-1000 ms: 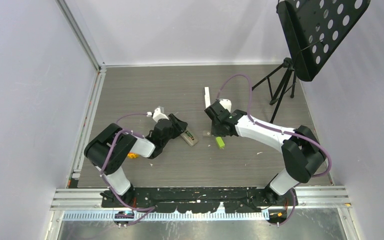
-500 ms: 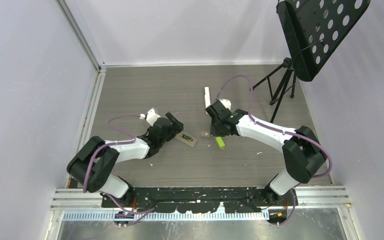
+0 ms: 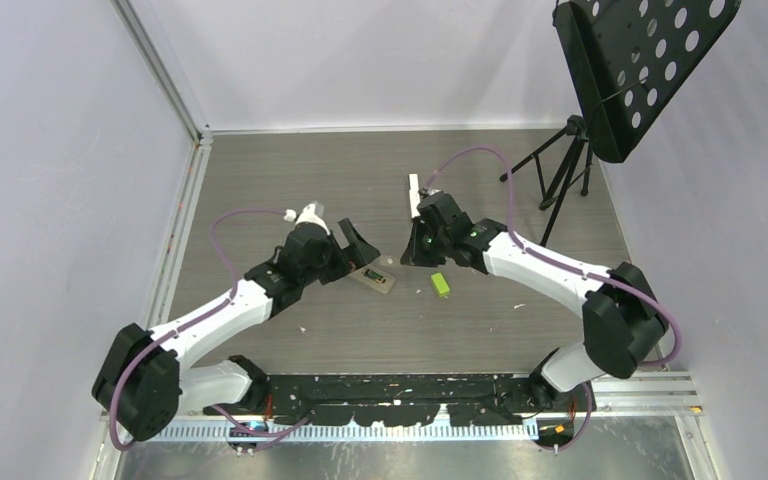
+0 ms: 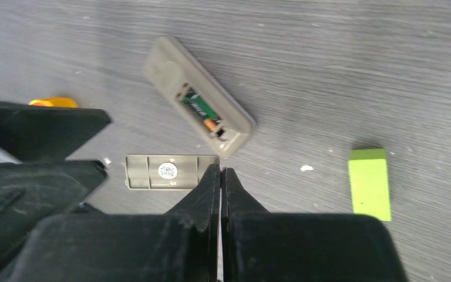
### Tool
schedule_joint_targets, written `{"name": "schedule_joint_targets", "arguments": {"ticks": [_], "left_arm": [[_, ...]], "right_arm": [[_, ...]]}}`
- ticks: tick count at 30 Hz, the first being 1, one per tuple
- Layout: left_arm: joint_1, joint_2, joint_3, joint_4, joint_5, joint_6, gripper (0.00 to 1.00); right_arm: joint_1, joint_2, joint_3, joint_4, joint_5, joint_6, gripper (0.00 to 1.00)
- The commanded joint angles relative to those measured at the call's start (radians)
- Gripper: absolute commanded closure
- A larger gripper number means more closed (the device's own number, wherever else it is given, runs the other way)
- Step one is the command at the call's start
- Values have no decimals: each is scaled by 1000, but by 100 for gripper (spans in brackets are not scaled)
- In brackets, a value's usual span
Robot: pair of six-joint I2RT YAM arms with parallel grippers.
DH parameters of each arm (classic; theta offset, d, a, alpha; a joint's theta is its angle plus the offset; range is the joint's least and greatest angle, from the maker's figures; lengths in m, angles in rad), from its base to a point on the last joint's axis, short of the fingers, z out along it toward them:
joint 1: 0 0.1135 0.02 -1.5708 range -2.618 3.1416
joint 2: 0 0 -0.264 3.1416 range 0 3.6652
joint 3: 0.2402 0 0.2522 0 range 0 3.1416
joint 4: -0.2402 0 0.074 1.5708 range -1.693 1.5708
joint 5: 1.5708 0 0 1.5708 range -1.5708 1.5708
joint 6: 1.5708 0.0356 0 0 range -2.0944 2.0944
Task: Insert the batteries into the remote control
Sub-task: Adjust the battery cover.
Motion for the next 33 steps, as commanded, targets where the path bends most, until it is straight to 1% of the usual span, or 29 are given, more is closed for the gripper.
{"name": "schedule_joint_targets", "arguments": {"ticks": [1, 4, 6, 7, 9, 10, 11, 12, 14, 15, 16, 21, 22, 24, 25, 26, 27, 29, 30, 31, 33], "left_arm": [[6, -8, 68, -3, 246, 51, 4], [5, 19, 82, 40, 326, 40, 8], [6, 36, 90, 75, 355, 33, 17], [5, 41, 92, 76, 366, 33, 23], [6, 45, 94, 66, 366, 37, 39], [8, 41, 91, 66, 361, 38, 49], [11, 37, 85, 65, 358, 40, 56], [15, 35, 82, 68, 357, 41, 62], [24, 30, 74, 90, 369, 55, 66], [28, 29, 65, 128, 379, 62, 68], [34, 29, 60, 148, 390, 67, 69], [56, 76, 78, 173, 468, 86, 65], [57, 85, 80, 179, 481, 83, 70], [60, 96, 74, 207, 504, 80, 87], [60, 97, 64, 243, 513, 78, 96], [60, 97, 50, 291, 525, 80, 100], [60, 97, 43, 341, 536, 93, 100], [61, 88, 41, 381, 548, 154, 100], [60, 81, 43, 402, 555, 200, 100], [60, 72, 47, 414, 566, 258, 100], [60, 52, 54, 421, 585, 381, 100]], "right_arm": [[-2, -84, -6, 101, -114, -42, 100], [-2, -99, -6, 106, -137, -48, 100], [-1, -103, -7, 106, -137, -42, 100], [-1, -104, -7, 105, -138, -38, 100], [-1, -104, -5, 106, -146, -32, 100], [-2, -106, -6, 107, -149, -31, 100], [-1, -108, -8, 107, -149, -29, 100], [-2, -111, -11, 108, -152, -32, 100], [-1, -121, -19, 116, -166, -39, 100], [-2, -127, -22, 118, -169, -42, 100], [-1, -131, -25, 117, -171, -46, 100], [-3, -149, -35, 117, -189, -61, 100], [-3, -151, -36, 118, -192, -63, 100], [-4, -156, -37, 115, -193, -65, 100], [-6, -160, -39, 113, -197, -66, 95], [-8, -168, -41, 109, -199, -61, 81], [-13, -184, -44, 105, -191, -47, 59], [-37, -211, -50, 89, -182, 4, 39], [-57, -230, -50, 80, -193, 32, 34], [-78, -248, -49, 65, -210, 66, 32], [-125, -285, -48, 40, -242, 156, 32]]}}
